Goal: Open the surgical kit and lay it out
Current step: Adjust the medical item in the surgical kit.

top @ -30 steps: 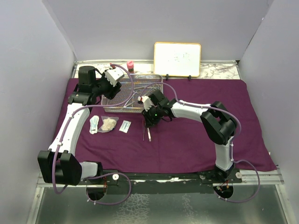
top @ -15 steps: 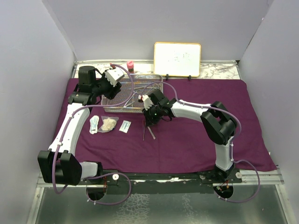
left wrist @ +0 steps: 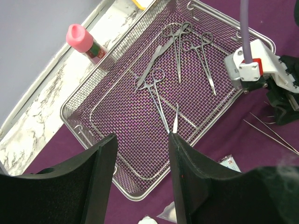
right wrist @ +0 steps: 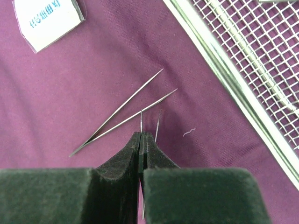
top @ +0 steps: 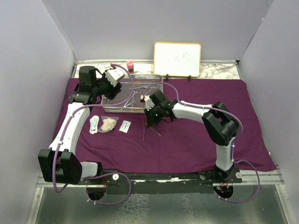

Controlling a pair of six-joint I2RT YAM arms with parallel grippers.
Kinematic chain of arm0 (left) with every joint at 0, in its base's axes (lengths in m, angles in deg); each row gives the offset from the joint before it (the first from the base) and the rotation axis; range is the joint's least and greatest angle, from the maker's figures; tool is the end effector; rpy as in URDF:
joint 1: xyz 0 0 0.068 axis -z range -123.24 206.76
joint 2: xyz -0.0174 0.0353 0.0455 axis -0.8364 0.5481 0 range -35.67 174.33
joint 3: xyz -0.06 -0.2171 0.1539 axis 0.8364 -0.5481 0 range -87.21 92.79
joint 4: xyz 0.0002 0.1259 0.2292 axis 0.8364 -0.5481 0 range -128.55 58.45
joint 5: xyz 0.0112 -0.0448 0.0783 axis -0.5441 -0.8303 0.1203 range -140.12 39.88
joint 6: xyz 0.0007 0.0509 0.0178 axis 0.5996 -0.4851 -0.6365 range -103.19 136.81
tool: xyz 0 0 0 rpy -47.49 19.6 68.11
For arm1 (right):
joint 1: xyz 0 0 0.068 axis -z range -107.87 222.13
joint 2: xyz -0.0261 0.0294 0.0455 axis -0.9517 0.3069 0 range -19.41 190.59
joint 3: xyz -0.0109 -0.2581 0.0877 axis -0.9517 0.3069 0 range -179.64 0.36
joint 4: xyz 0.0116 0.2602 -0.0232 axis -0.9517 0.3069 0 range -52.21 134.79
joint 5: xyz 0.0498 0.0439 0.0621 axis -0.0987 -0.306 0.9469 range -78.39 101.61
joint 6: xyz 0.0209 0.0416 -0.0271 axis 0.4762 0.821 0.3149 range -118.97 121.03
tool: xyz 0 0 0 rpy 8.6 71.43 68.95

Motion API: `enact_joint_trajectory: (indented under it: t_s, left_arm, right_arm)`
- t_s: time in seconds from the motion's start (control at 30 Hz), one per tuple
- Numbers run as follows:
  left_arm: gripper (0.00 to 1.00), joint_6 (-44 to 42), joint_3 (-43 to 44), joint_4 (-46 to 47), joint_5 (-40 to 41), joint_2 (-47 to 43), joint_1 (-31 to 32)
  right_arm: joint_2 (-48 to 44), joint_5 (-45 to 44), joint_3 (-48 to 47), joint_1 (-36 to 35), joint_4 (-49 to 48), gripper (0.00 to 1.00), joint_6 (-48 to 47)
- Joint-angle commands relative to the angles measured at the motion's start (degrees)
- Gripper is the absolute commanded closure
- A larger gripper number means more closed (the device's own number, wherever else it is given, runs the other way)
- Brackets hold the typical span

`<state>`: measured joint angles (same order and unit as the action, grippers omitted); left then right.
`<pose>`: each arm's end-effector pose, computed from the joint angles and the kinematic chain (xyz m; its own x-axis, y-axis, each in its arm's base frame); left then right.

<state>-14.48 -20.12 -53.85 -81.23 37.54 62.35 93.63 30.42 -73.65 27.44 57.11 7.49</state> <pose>0.2825 -0.0461 0.3501 -0.1267 0.4592 -0.8793 0.7038 0.6663 0.2465 0.2820 0.2950 0.1572 -0.6897 -0.5325 -0.4907 -0.7130 0.6178 0.3317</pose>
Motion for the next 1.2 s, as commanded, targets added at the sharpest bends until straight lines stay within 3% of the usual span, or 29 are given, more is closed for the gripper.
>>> enact_joint_trajectory:
  t_s: [0.0,0.23,0.4,0.57,0.77,1.17]
  left_arm:
    - [0.48,-0.4,0.3,1.2,-1.9,0.4,-0.3]
    - [0.46,-0.7,-0.2,1.6,-1.8,0.7,-0.3]
    - [0.43,0.1,-1.9,3.7,-0.5,0.8,-0.3]
    - [0.42,-0.9,-2.7,4.9,3.6,1.6,-0.3]
    - [0.42,-0.4,-2.7,6.0,6.2,2.4,-0.3]
    - [0.42,1.7,-4.9,8.9,6.9,0.8,-0.3]
  right_arm:
    - [-4.3,-2.0,2.0,-0.6,-2.6,0.99,2.6]
    - [-10.4,-2.8,7.1,-0.6,-7.2,0.99,5.7]
    - [-15.4,-5.2,12.0,-0.6,-11.9,0.99,13.3]
    - [-14.1,-13.0,10.0,-0.6,-6.8,0.99,24.4]
    - [-13.7,-11.6,8.0,-0.9,-1.6,0.99,34.4]
    - [-7.4,-20.3,4.8,-4.3,3.4,0.99,43.1]
